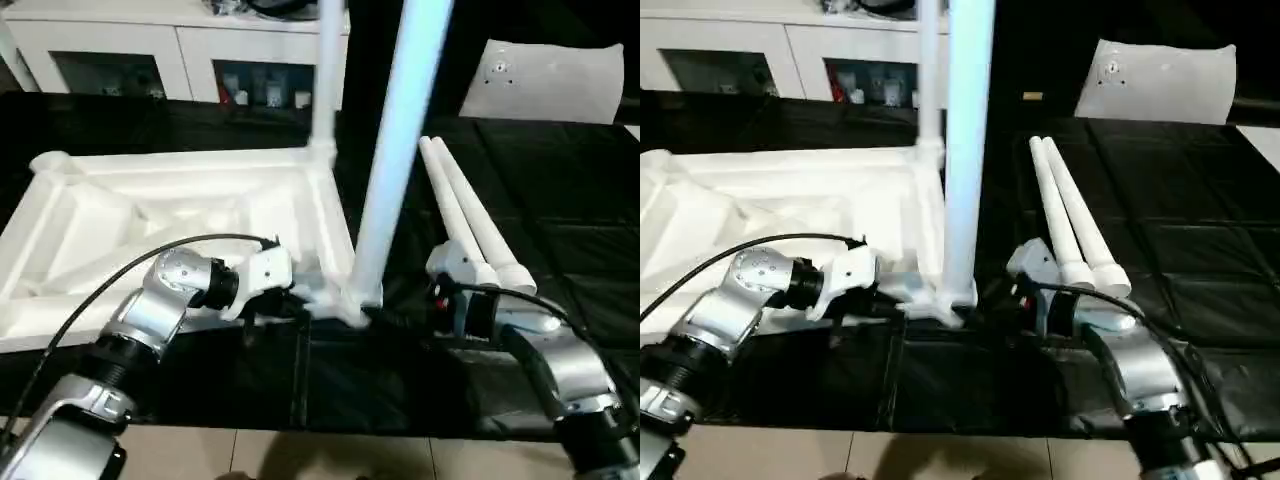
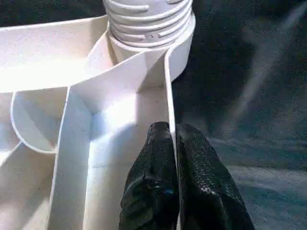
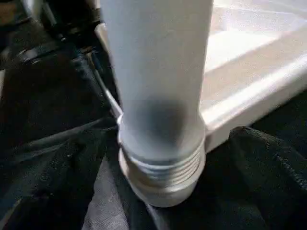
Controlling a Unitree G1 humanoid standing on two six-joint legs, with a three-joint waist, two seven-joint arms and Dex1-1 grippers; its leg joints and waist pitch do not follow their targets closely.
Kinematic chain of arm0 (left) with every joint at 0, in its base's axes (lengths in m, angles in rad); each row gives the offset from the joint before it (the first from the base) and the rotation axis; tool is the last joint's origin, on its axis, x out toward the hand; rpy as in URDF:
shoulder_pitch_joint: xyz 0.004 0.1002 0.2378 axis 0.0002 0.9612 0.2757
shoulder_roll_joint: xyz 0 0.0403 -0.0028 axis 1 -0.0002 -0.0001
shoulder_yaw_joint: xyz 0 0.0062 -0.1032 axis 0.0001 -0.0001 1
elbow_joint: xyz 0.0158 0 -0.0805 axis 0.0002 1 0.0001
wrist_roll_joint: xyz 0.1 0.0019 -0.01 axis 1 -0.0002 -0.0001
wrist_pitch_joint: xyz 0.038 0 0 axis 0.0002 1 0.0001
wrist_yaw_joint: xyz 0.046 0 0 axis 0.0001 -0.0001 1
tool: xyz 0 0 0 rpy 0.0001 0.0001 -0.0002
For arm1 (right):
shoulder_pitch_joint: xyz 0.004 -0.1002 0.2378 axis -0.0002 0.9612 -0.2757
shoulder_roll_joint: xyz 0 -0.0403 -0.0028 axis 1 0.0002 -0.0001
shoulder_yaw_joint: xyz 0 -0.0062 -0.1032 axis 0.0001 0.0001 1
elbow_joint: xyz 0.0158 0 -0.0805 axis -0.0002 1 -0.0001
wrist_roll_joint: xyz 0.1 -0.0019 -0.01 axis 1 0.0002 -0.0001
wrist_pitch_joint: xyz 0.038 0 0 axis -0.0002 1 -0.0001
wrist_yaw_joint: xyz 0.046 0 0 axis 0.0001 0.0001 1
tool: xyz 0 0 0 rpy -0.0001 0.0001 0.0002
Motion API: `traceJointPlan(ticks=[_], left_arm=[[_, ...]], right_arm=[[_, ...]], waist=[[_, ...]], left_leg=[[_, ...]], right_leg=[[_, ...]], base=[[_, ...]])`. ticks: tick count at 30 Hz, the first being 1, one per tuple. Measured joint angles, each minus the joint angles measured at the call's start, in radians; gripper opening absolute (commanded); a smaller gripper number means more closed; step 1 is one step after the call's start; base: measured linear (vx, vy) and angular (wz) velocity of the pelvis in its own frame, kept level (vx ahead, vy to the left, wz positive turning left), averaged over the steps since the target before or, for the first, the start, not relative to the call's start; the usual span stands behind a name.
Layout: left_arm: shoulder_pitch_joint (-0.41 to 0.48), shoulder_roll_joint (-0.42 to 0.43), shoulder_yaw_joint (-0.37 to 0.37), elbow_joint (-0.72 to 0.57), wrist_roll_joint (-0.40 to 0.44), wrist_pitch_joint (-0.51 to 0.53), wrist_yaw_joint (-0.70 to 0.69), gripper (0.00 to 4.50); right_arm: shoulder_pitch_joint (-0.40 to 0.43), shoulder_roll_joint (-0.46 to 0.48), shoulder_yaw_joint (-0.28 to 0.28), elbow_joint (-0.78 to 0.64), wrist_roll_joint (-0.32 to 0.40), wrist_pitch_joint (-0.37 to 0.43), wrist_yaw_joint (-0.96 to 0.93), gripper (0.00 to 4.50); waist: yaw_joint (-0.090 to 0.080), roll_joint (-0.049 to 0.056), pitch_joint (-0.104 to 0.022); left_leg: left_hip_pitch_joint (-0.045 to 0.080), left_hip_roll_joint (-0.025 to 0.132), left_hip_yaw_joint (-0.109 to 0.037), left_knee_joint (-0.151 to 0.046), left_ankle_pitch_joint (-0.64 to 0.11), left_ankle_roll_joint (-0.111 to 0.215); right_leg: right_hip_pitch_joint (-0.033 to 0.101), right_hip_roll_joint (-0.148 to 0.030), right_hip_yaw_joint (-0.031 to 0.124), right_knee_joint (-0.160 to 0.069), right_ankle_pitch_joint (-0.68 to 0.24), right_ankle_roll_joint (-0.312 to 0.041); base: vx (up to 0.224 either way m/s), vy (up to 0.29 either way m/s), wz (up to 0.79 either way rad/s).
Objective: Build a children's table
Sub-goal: Rotate leg to tighten
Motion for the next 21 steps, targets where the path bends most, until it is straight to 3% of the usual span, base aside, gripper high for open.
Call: traceJointPlan(ticks=[4,21], left_arm=[[-0.018,0.002,-0.016,0.023,-0.002,-0.027,-0.039,0.0],[-0.048,-0.007,-0.044,0.067,-0.001,-0.083,-0.077,0.0]], right_arm=[[-0.021,-0.013,0.027,0.009,-0.003,-0.018,0.058,4.47],[-0.075,-0.007,0.081,0.111,-0.019,-0.065,0.143,2.89]], waist=[[0.011,-0.001,0.001],[0.029,-0.001,0.001]], left_leg=[[0.0,0.0,0.0,0.001,0.0,0.0],[0.0,0.0,0.0,0.004,0.0,0.001]], right_leg=[[0.0,0.0,0.0,0.001,0.0,0.0],[0.001,-0.001,0.0,0.003,0.0,0.0]], base=[[0.0,0.0,0.0],[0.0,0.0,0.0]])
